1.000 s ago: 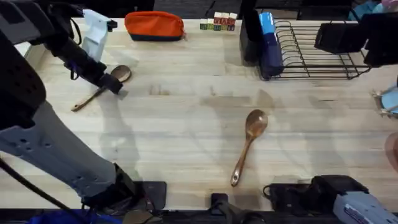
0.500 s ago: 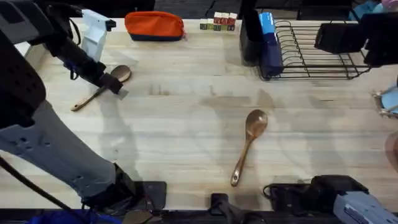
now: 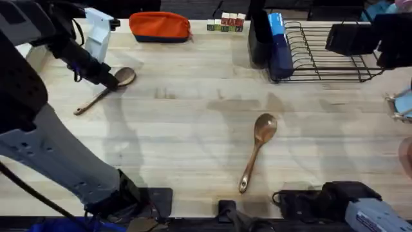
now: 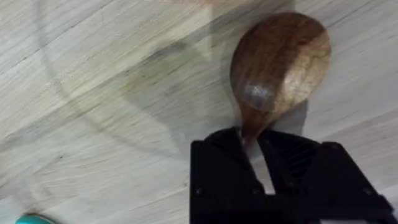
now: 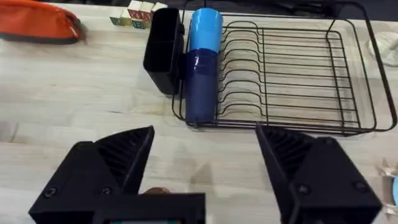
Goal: Pick up the spoon on the table one by one and put them onto the rack
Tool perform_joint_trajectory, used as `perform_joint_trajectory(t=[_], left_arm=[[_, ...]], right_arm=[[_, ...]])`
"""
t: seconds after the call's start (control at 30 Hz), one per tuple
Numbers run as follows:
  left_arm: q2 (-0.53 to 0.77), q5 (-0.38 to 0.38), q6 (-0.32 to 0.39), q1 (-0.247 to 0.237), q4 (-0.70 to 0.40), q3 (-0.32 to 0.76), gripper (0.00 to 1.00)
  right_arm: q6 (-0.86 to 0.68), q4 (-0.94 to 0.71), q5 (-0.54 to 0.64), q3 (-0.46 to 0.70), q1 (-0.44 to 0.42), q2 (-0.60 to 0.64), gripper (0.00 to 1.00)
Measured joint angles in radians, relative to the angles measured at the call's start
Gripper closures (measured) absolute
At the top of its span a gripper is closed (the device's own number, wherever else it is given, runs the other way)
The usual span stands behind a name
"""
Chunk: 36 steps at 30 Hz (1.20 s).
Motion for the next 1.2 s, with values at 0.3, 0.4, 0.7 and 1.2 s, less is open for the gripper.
perform_joint_trajectory(t=[0.3, 0.4, 0.7, 1.2], left_arm=[[0.0, 0.003, -0.004, -0.001, -0.002, 0.004, 0.946], [0.0, 0.003, -0.004, -0.001, -0.003, 0.004, 0.947], [0.025, 0.003, -0.017, -0.004, -0.064, 0.057, 0.953], [-0.152, 0.199, -0.023, -0.131, -0.198, 0.182, 0.962]], right_arm=[[0.0, 0.0, 0.0, 0.0, 0.0, 0.0, 0.005], [-0.01, 0.0, 0.0, 0.0, 0.0, 0.0, 0.005], [-0.036, 0.0, 0.0, 0.0, 0.0, 0.0, 0.005], [-0.106, 0.0, 0.0, 0.0, 0.0, 0.0, 0.005]])
